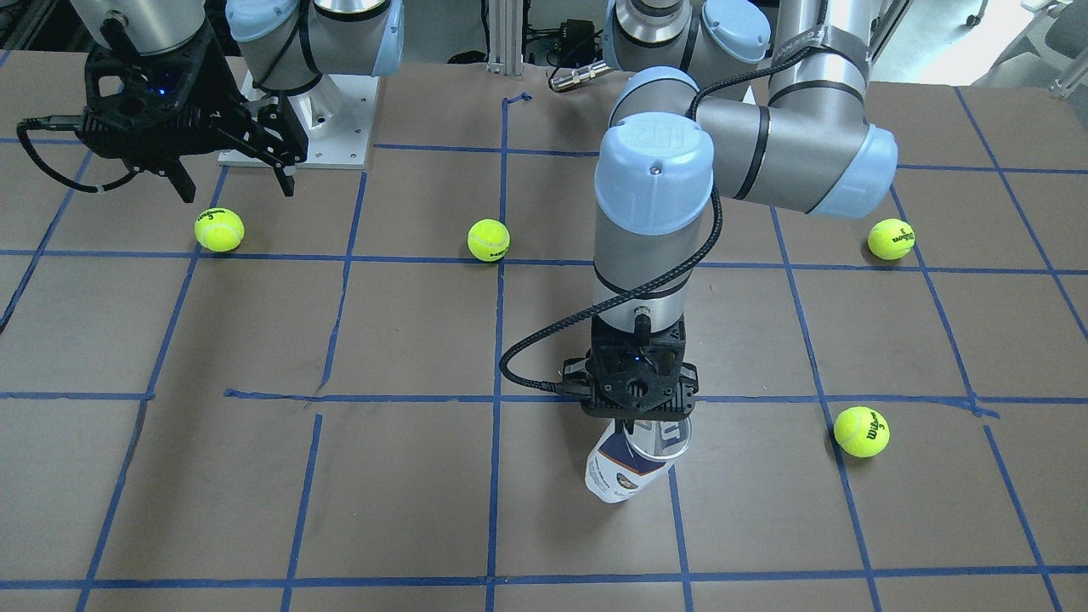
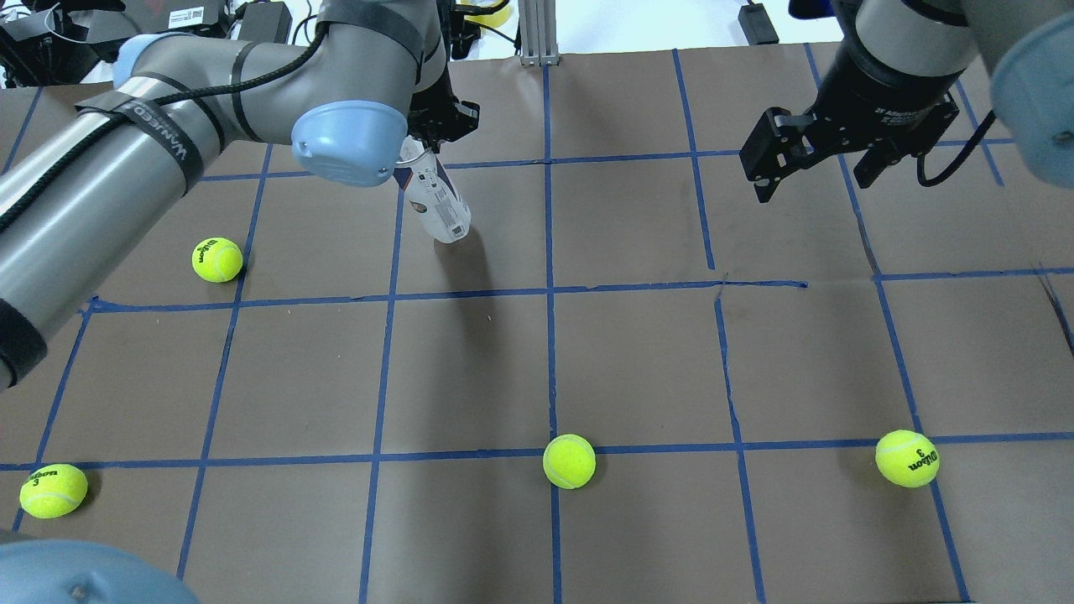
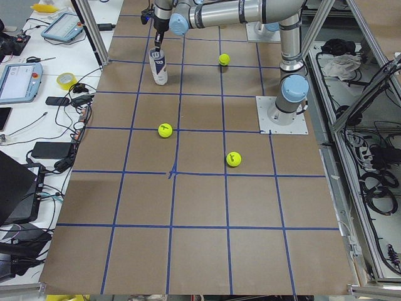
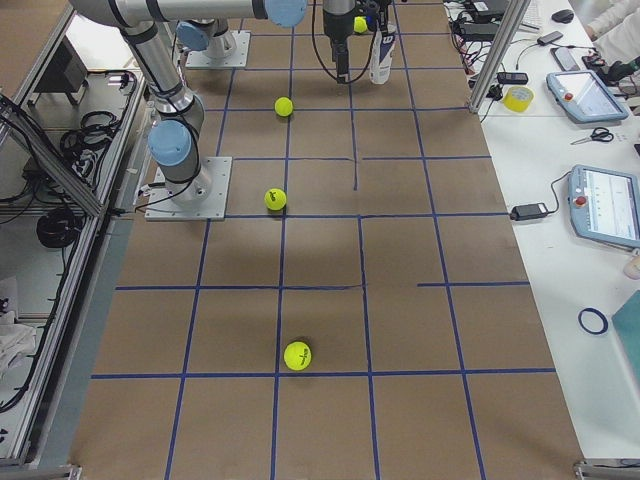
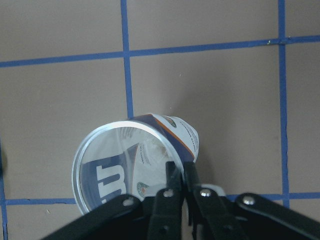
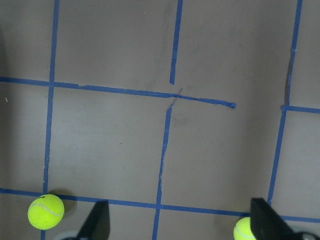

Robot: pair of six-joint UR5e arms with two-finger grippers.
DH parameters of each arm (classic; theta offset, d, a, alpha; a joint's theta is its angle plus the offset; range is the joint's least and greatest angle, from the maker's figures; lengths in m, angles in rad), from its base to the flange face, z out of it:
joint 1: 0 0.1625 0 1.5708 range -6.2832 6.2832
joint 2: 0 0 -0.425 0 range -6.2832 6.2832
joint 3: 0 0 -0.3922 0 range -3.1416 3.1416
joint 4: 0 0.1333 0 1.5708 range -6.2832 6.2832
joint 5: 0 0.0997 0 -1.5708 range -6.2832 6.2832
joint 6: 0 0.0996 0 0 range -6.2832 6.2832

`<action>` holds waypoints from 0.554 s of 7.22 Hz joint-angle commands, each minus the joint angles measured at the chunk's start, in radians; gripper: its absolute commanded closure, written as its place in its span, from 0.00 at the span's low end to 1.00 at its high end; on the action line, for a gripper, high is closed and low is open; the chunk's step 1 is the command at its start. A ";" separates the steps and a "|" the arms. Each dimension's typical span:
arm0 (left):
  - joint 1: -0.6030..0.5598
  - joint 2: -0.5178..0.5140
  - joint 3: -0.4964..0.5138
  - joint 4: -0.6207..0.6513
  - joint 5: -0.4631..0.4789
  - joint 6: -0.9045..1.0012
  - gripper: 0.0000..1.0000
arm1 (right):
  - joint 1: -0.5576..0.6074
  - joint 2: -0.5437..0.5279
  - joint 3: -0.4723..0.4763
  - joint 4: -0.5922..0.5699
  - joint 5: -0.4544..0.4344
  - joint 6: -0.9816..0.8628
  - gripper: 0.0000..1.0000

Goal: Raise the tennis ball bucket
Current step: 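Lift the rim with the left gripper, tilting the can upright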

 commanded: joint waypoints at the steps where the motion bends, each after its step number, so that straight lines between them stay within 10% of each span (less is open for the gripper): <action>1: -0.041 -0.028 -0.001 0.011 0.047 0.007 1.00 | 0.000 0.000 0.000 0.000 0.000 -0.001 0.00; 2: -0.044 -0.031 -0.001 0.012 0.047 -0.008 1.00 | 0.000 0.000 0.000 0.002 0.000 -0.002 0.00; 3: -0.044 -0.031 -0.012 0.012 0.045 -0.016 0.04 | 0.000 0.000 0.000 0.002 0.000 -0.001 0.00; 4: -0.044 -0.033 -0.017 0.032 0.039 -0.014 0.00 | 0.000 0.000 0.000 0.002 0.000 -0.001 0.00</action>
